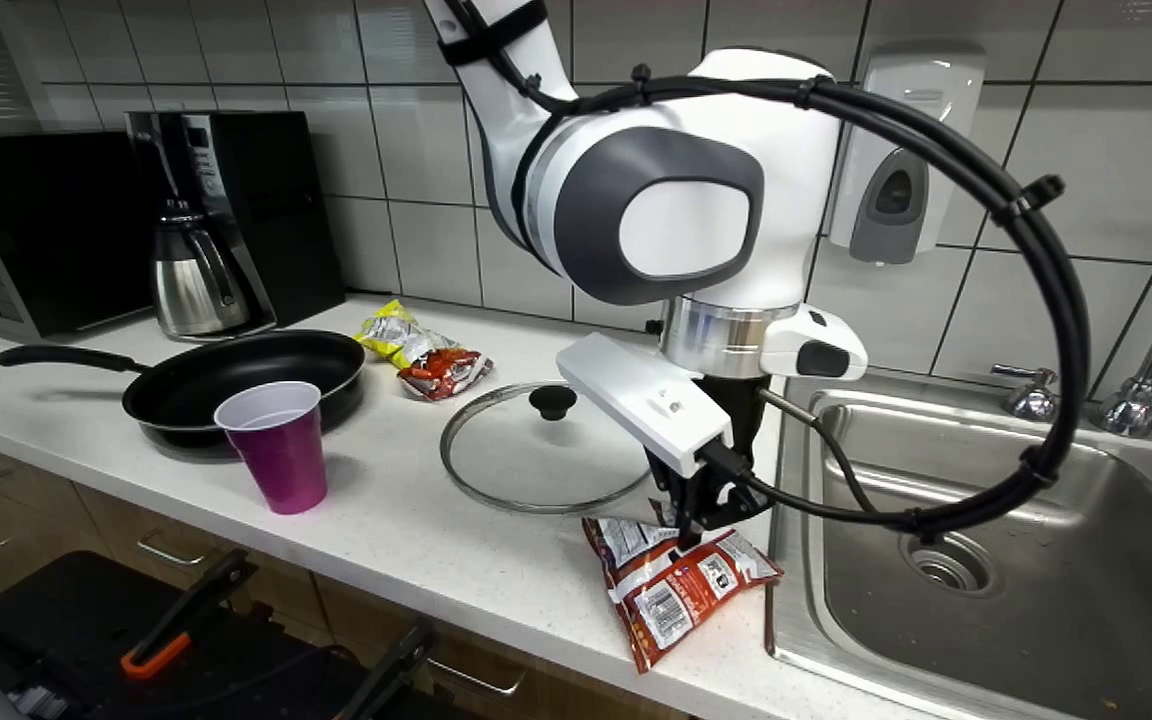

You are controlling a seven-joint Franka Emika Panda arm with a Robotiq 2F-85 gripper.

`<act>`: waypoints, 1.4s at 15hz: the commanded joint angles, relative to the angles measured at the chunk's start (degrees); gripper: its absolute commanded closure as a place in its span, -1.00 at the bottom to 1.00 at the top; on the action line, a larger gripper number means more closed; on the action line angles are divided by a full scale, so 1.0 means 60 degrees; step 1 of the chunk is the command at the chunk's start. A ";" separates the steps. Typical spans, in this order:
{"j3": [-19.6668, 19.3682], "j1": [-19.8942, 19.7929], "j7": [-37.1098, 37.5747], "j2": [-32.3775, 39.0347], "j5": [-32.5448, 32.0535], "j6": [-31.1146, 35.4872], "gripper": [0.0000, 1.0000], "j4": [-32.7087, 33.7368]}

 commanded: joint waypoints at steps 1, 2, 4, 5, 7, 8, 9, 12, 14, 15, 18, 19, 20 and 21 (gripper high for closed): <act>0.0131 0.0035 0.0247 -0.0571 -0.0369 0.0129 1.00 -0.0267; 0.0111 0.0113 0.0355 -0.0686 -0.0488 0.0181 1.00 -0.0342; 0.0095 0.0264 0.0545 -0.0884 -0.0708 0.0303 1.00 -0.0480; 0.0092 0.0345 0.0679 -0.0986 -0.0848 0.0365 1.00 -0.0557; 0.0106 0.0539 0.1037 -0.1200 -0.1125 0.0514 1.00 -0.0735; 0.0120 0.0654 0.1260 -0.1294 -0.1301 0.0590 1.00 -0.0820; 0.0149 0.0803 0.1575 -0.1386 -0.1495 0.0664 1.00 -0.0895; 0.0289 0.1220 0.2450 -0.1639 -0.1981 0.0827 1.00 -0.1048; 0.0449 0.1536 0.3195 -0.1818 -0.2415 0.0883 1.00 -0.1083; 0.0531 0.1670 0.3569 -0.1900 -0.2659 0.0878 1.00 -0.1072; 0.0880 0.2052 0.4609 -0.2105 -0.3363 0.0806 1.00 -0.0951; 0.1010 0.2159 0.4955 -0.2166 -0.3603 0.0745 1.00 -0.0902; 0.1145 0.2239 0.5241 -0.2236 -0.3819 0.0696 1.00 -0.0867; 0.1285 0.2311 0.5504 -0.2306 -0.3995 0.0633 1.00 -0.0830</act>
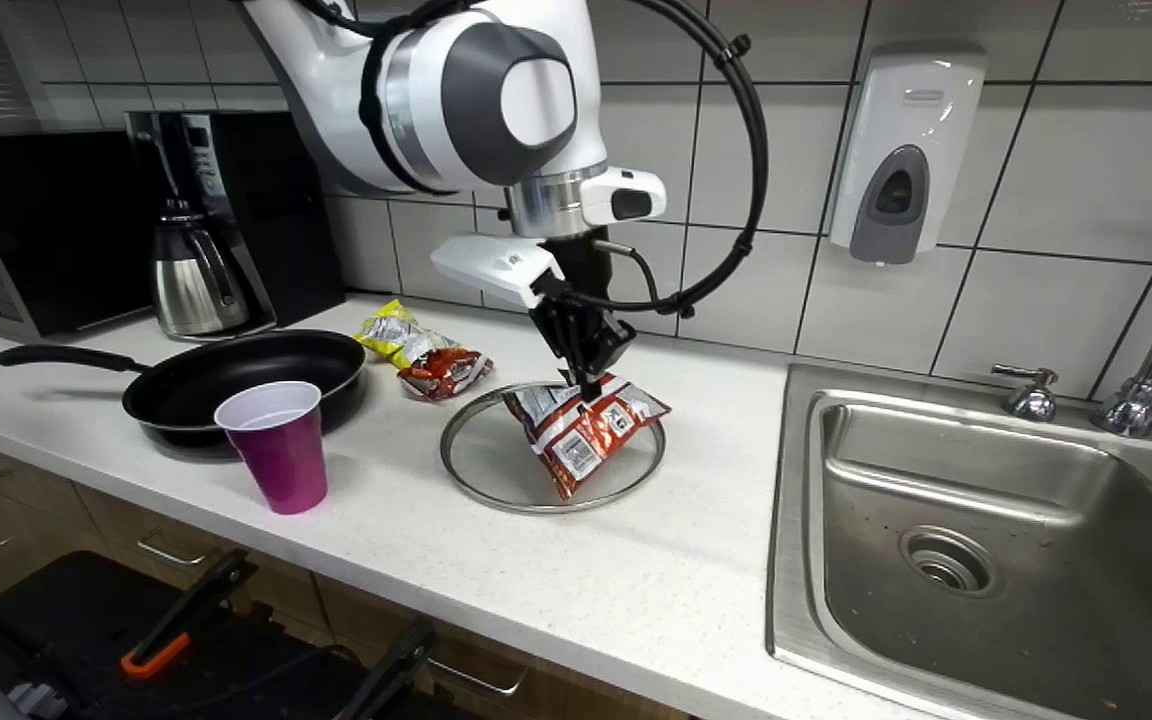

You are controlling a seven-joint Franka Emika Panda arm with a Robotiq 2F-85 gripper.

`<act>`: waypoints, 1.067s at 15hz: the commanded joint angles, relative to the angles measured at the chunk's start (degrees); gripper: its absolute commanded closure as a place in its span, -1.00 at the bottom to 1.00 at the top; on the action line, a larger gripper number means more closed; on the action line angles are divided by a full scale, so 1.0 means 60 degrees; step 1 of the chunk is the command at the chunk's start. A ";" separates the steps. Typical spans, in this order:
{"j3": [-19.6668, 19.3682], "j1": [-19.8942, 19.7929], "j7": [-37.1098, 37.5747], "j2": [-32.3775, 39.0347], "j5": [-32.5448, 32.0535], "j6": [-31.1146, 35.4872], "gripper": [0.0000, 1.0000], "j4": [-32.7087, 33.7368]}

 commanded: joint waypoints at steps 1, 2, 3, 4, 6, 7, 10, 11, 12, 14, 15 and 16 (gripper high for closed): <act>0.0489 0.0191 0.1109 -0.0510 -0.0791 -0.0203 1.00 0.0000; 0.0648 0.0266 0.1228 -0.0555 -0.0845 -0.0277 1.00 0.0065; 0.0780 0.0308 0.1354 -0.0585 -0.0945 -0.0284 1.00 0.0098; 0.0926 0.0368 0.1376 -0.0600 -0.0932 -0.0323 1.00 0.0157; 0.1181 0.0481 0.1331 -0.0579 -0.0840 -0.0370 1.00 0.0278; 0.1301 0.0549 0.1271 -0.0540 -0.0787 -0.0387 1.00 0.0355; 0.1619 0.0755 0.1146 -0.0416 -0.0684 -0.0431 1.00 0.0580; 0.1720 0.0841 0.1079 -0.0380 -0.0623 -0.0450 1.00 0.0662; 0.1811 0.0915 0.1046 -0.0347 -0.0602 -0.0460 1.00 0.0731; 0.2013 0.1103 0.0959 -0.0241 -0.0520 -0.0529 1.00 0.0915; 0.2123 0.1210 0.0888 -0.0166 -0.0420 -0.0561 1.00 0.1019; 0.2209 0.1299 0.0890 -0.0120 -0.0422 -0.0585 1.00 0.1095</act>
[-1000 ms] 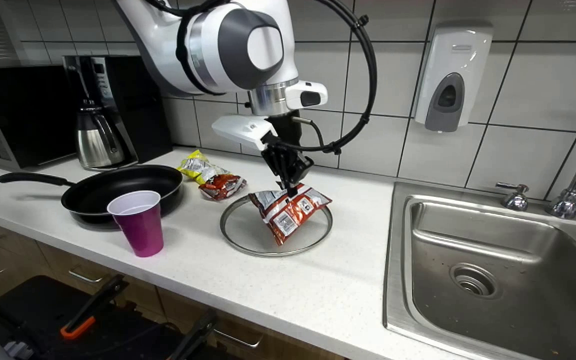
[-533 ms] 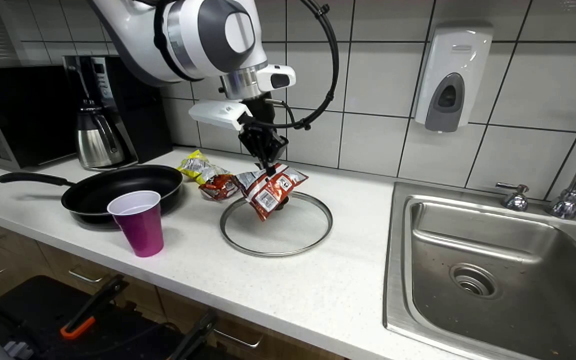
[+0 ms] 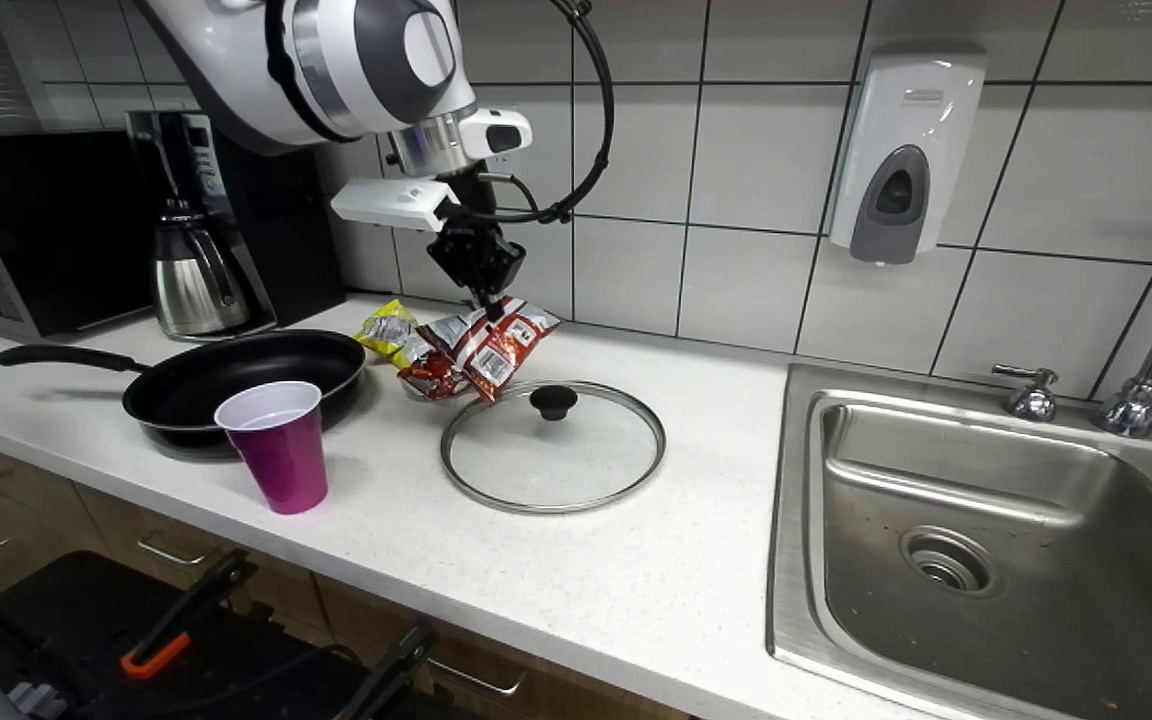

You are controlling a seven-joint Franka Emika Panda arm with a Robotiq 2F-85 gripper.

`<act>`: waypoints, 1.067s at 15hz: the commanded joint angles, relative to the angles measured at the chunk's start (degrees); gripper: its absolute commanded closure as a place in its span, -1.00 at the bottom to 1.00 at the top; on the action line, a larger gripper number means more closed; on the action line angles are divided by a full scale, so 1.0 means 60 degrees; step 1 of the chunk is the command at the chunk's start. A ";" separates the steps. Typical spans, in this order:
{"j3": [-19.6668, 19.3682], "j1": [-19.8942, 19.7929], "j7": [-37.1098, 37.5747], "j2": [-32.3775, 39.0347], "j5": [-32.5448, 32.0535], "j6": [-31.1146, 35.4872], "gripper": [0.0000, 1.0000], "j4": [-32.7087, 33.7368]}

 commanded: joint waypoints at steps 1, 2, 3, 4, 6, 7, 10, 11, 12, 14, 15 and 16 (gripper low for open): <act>0.0393 0.0313 -0.0101 0.0265 0.0169 -0.0477 1.00 0.0582; 0.0478 0.0413 -0.0117 0.0339 0.0175 -0.0515 1.00 0.0680; 0.0575 0.0536 -0.0095 0.0443 0.0147 -0.0561 1.00 0.0798; 0.0661 0.0652 -0.0091 0.0541 0.0136 -0.0601 1.00 0.0913; 0.0807 0.0890 -0.0032 0.0739 0.0054 -0.0670 1.00 0.1150; 0.0877 0.1019 -0.0027 0.0848 0.0038 -0.0724 1.00 0.1304; 0.1014 0.1376 -0.0038 0.1167 -0.0039 -0.0912 1.00 0.1758; 0.1066 0.1503 -0.0068 0.1308 -0.0052 -0.0986 1.00 0.1941; 0.1117 0.1613 -0.0140 0.1431 -0.0016 -0.1047 1.00 0.2111; 0.1205 0.1848 -0.0257 0.1729 0.0006 -0.1177 1.00 0.2471; 0.1267 0.1960 -0.0362 0.1884 0.0052 -0.1267 1.00 0.2664; 0.1316 0.2064 -0.0454 0.2020 0.0080 -0.1342 1.00 0.2832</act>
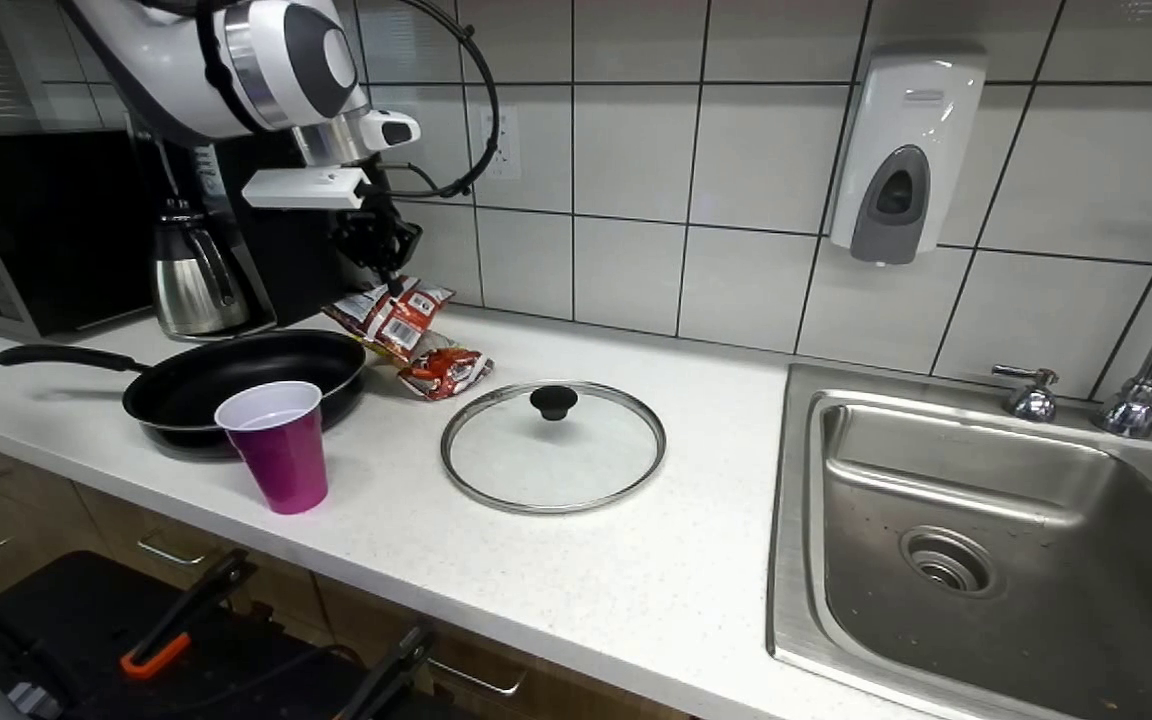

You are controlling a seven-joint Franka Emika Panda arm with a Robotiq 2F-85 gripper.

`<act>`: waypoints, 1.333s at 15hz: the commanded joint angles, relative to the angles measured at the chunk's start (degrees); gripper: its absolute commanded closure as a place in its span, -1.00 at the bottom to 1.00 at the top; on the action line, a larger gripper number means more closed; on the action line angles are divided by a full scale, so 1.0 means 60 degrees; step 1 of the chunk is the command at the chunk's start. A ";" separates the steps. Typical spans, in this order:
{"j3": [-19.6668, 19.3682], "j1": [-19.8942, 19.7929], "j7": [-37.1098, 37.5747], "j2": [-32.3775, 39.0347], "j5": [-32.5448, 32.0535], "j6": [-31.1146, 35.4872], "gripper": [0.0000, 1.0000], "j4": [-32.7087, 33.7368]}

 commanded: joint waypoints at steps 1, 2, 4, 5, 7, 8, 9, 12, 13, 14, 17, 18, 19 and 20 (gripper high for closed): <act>0.0257 0.0313 -0.0461 0.0658 0.0096 -0.0632 1.00 0.0975; 0.0316 0.0421 -0.0568 0.0802 0.0120 -0.0688 1.00 0.1142; 0.0440 0.0615 -0.0791 0.1065 0.0146 -0.0786 1.00 0.1440; 0.0515 0.0692 -0.0936 0.1168 0.0184 -0.0840 1.00 0.1565; 0.0628 0.0864 -0.1137 0.1358 0.0187 -0.0956 1.00 0.1795; 0.0687 0.0951 -0.1244 0.1435 0.0190 -0.1019 1.00 0.1896; 0.0740 0.1015 -0.1340 0.1487 0.0188 -0.1044 1.00 0.1941; 0.0923 0.1192 -0.1634 0.1575 0.0241 -0.1179 1.00 0.2048; 0.1016 0.1228 -0.1771 0.1591 0.0289 -0.1222 1.00 0.2060; 0.1140 0.1217 -0.1984 0.1618 0.0441 -0.1240 1.00 0.2063; 0.1465 0.1193 -0.2583 0.1736 0.0942 -0.1273 1.00 0.2053; 0.1520 0.1189 -0.2715 0.1778 0.1054 -0.1277 1.00 0.2048; 0.1572 0.1174 -0.2866 0.1866 0.1170 -0.1306 1.00 0.2081; 0.1587 0.1171 -0.2943 0.1929 0.1232 -0.1307 1.00 0.2089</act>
